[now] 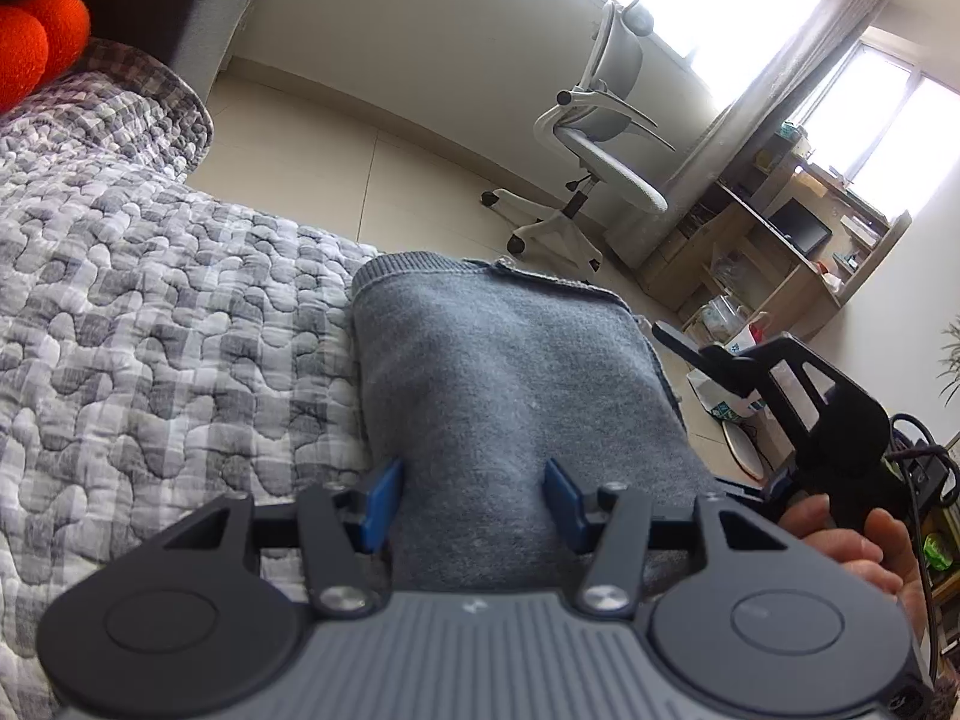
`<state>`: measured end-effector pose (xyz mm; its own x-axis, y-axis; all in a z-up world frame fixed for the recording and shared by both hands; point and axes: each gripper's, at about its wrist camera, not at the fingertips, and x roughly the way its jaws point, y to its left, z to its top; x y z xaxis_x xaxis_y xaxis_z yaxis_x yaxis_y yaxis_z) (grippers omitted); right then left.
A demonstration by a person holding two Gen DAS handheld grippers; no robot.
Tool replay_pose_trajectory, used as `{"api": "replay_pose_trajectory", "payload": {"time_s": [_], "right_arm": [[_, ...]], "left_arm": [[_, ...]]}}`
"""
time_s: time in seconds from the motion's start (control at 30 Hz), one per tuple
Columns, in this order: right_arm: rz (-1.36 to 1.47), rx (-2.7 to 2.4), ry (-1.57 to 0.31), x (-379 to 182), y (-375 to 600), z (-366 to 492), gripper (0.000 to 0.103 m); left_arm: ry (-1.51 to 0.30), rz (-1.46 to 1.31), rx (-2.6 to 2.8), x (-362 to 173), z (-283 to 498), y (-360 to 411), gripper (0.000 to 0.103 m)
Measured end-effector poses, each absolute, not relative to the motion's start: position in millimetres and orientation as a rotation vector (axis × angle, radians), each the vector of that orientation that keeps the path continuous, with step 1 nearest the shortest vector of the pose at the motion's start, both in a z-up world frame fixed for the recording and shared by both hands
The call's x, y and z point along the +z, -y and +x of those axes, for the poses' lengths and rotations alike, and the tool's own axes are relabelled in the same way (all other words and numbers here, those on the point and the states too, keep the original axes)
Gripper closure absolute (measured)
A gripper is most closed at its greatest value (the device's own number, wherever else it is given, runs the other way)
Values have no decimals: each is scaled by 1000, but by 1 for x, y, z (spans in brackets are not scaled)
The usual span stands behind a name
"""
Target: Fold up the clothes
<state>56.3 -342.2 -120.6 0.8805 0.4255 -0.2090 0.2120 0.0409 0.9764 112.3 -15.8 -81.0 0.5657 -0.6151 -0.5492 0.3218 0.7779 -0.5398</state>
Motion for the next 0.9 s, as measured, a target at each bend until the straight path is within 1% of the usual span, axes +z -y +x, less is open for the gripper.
{"api": "replay_pose_trajectory", "payload": {"time_s": [0.23, 0.4, 0.43, 0.5, 0.53, 0.6, 0.8, 0.9], "right_arm": [[1438, 196, -671, -103, 333, 40, 56], [1259, 211, -803, -82, 319, 30, 56], [1221, 215, -824, -79, 316, 29, 59], [1165, 213, -846, -76, 308, 30, 83], [1158, 205, -842, -75, 308, 31, 83], [1145, 188, -834, -74, 309, 31, 87], [1107, 134, -814, -70, 311, 33, 89], [1087, 89, -852, -82, 312, 36, 89]], "left_arm": [[-838, -562, -575, -91, 118, 0, 50], [-858, -625, -573, -94, 117, -6, 50], [-856, -628, -572, -94, 116, -6, 50], [-850, -628, -562, -93, 115, -5, 50], [-843, -629, -556, -92, 114, -6, 50], [-829, -634, -543, -91, 113, -8, 50], [-845, -586, -539, -88, 113, -2, 50], [-877, -570, -541, -92, 116, 2, 50]]}}
